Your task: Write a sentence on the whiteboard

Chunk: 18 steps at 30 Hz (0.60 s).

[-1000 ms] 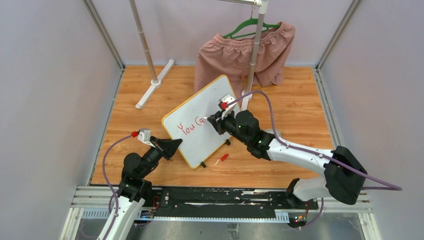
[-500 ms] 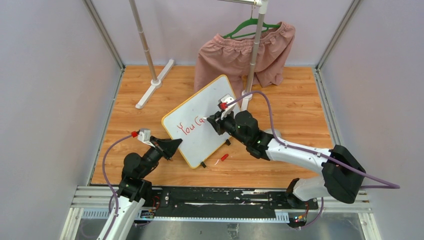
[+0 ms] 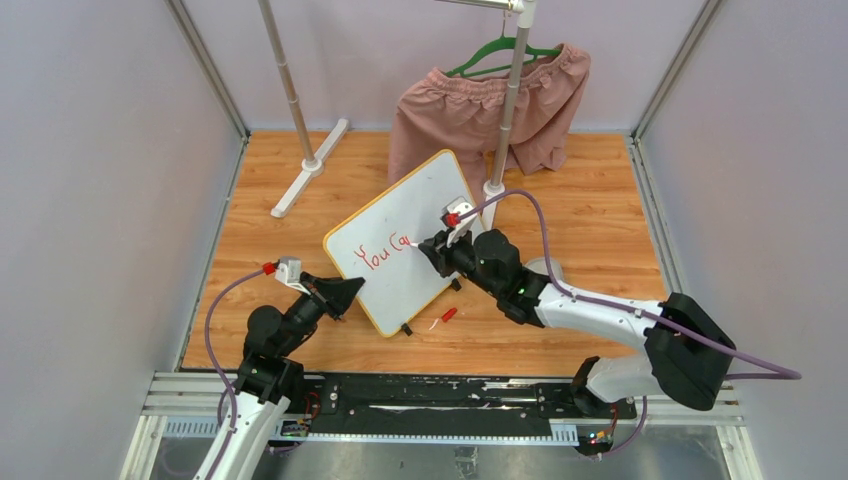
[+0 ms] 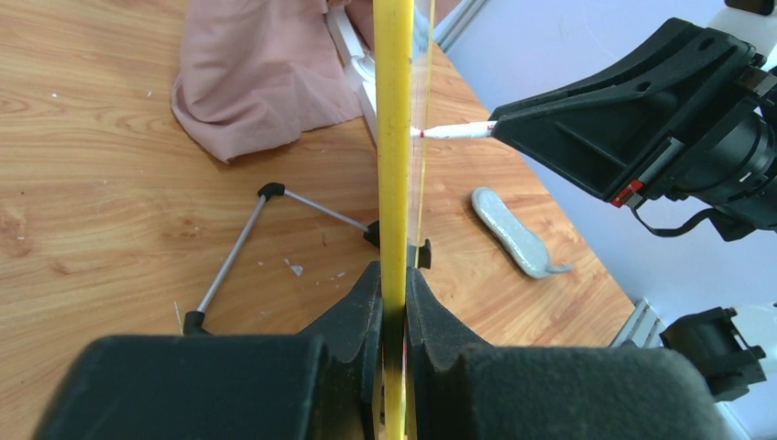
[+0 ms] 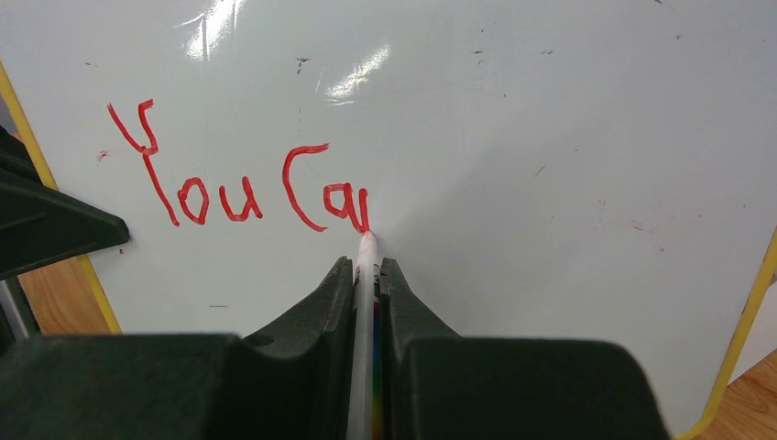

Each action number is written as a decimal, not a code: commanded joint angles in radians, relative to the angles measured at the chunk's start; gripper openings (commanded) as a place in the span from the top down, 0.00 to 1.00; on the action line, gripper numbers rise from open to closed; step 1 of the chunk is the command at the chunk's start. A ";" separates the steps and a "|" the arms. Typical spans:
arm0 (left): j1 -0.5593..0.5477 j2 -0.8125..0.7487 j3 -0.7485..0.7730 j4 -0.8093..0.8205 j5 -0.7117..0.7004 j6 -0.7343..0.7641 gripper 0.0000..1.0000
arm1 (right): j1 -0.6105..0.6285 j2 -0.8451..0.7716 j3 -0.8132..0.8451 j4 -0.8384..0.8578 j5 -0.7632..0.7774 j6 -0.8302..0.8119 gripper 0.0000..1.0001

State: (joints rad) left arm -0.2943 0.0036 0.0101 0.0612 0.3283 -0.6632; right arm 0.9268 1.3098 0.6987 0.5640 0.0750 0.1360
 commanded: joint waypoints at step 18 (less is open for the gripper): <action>-0.008 -0.067 -0.060 -0.075 0.007 0.059 1.00 | -0.011 0.014 0.103 -0.032 0.027 -0.032 1.00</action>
State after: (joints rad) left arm -0.2970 0.0036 0.0101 0.0647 0.3294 -0.6613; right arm 0.9268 1.3224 0.7666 0.5426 0.0769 0.1299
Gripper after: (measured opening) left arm 0.131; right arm 0.146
